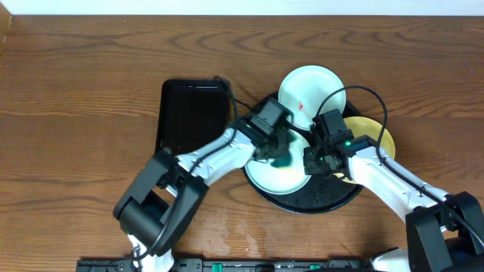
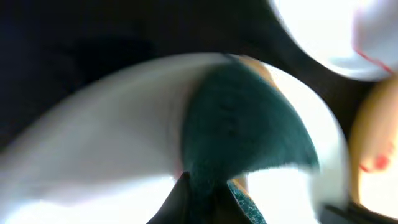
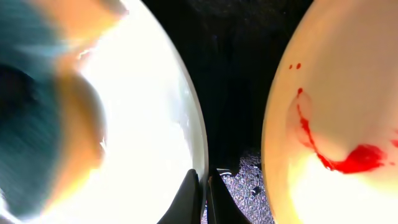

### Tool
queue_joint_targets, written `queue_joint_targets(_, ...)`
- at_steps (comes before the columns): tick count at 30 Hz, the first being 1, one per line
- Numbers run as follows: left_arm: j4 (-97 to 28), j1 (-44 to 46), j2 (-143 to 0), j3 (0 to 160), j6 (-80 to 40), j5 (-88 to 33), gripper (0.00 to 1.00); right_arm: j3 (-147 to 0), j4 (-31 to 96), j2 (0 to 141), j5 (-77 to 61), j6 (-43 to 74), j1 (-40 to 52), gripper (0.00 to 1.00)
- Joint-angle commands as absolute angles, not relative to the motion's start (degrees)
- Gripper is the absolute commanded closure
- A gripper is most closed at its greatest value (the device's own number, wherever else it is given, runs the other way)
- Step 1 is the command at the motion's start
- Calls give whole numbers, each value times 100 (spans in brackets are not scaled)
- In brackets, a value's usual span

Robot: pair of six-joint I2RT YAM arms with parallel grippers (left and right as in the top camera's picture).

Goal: Clean dirty plates on tray and stack at the side
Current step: 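Scrub the pale green plate with the sponge in the left gripper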

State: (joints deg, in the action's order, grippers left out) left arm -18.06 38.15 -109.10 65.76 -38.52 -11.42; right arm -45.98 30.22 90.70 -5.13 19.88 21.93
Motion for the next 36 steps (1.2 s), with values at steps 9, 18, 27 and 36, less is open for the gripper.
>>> queue_joint_targets(9,-3520,3205,-11100,6641,-3603,932,92,-4591,3061,9076,-423,1852,2213,99)
queue_joint_targets(18,-4003,3232,-11080,6775,-3304,-1529,92,-4593,3057,9076,-325,2119,2211,99)
queue_joint_targets(27,-2982,3889,-11128,6772,-3503,-2427,92,-4591,3020,9076,-325,2187,2213,99)
queue_joint_targets(36,-2825,4329,-11137,6772,-3889,-2862,92,-4593,3015,9076,-327,2187,2211,99)
